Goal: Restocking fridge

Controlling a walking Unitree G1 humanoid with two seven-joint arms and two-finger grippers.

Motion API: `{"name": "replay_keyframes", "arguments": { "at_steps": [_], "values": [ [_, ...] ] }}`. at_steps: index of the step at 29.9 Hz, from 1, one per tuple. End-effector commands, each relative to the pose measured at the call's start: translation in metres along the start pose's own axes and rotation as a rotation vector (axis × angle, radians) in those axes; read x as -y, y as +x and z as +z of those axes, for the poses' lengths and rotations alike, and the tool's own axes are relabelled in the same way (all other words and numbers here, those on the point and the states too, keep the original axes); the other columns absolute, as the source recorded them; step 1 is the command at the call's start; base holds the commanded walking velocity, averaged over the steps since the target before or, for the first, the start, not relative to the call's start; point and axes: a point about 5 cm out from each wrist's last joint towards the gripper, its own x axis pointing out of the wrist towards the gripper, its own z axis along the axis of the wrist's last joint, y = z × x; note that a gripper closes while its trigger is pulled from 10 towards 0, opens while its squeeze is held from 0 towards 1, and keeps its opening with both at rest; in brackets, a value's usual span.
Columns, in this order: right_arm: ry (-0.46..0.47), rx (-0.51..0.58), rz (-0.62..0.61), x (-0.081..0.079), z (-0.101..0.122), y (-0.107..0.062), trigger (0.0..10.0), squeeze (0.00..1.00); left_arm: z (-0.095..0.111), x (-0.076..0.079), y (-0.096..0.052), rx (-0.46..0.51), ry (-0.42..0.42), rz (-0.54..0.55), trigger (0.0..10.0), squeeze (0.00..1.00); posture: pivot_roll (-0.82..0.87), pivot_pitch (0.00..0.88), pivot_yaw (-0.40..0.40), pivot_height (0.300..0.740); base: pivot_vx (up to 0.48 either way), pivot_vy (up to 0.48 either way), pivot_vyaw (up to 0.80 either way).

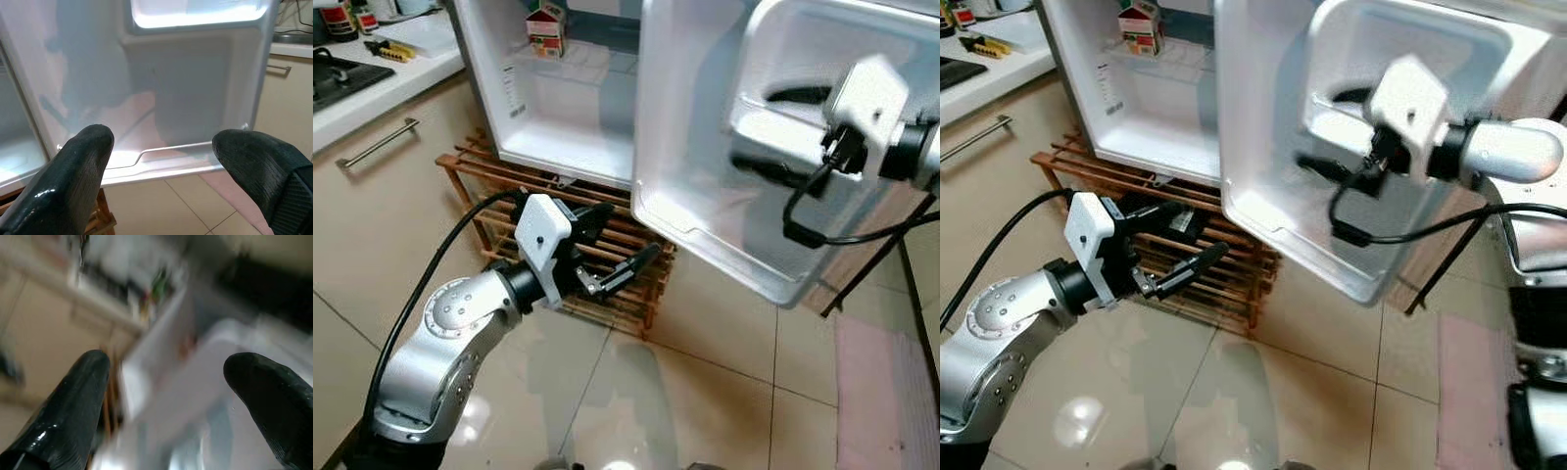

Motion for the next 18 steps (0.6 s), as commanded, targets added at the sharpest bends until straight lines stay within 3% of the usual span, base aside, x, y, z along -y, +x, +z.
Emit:
{"name": "replay_keyframes", "arguments": {
  "at_steps": [1,4,8,9,10,11,12,13,18],
  "values": [
    [0.071,0.062,-0.052,-0.002,0.013,-0.004,10.0,0.00,0.003,0.003,0.000,0.007,0.006,-0.009,10.0,0.00,-0.01,0.029,0.000,0.740,0.000,0.000,0.00],
    [0.195,0.146,-0.061,-0.020,0.021,-0.003,10.0,0.00,0.001,0.004,0.000,0.001,0.005,0.018,10.0,0.00,-0.01,0.034,0.000,0.740,0.000,0.000,0.00],
    [0.278,0.157,-0.047,-0.041,0.018,-0.003,10.0,0.00,-0.003,-0.002,0.000,-0.015,-0.001,0.111,10.0,0.00,-0.01,0.039,-0.001,0.740,0.000,0.000,0.00],
    [0.361,0.173,0.004,-0.061,0.017,-0.004,10.0,0.00,-0.007,-0.011,0.000,-0.021,-0.002,0.222,10.0,0.00,-0.01,0.041,-0.005,0.740,0.000,0.000,0.00],
    [0.361,0.173,0.004,-0.061,0.017,-0.004,10.0,0.00,-0.007,-0.011,0.000,-0.021,-0.002,0.222,10.0,0.00,-0.01,0.041,-0.005,0.740,0.000,0.000,0.00],
    [0.468,0.211,0.074,-0.082,0.021,-0.004,10.0,0.00,-0.008,-0.015,-0.001,-0.014,0.005,0.276,10.0,0.00,-0.01,0.043,-0.007,0.740,0.000,0.000,0.00],
    [0.468,0.211,0.074,-0.082,0.021,-0.004,10.0,0.00,-0.008,-0.015,-0.001,-0.014,0.005,0.276,10.0,0.00,-0.01,0.043,-0.007,0.740,0.000,0.000,0.00],
    [0.560,0.208,0.160,-0.101,0.023,-0.007,10.0,0.00,-0.010,-0.014,-0.004,-0.016,-0.002,0.280,10.0,0.00,-0.01,0.044,-0.012,0.740,0.000,0.000,0.00],
    [0.619,0.124,0.201,-0.119,0.013,-0.013,10.0,0.00,-0.013,-0.010,-0.011,-0.027,0.000,0.273,10.0,0.00,0.00,0.048,-0.017,0.740,0.000,0.000,0.00]
  ]
}}
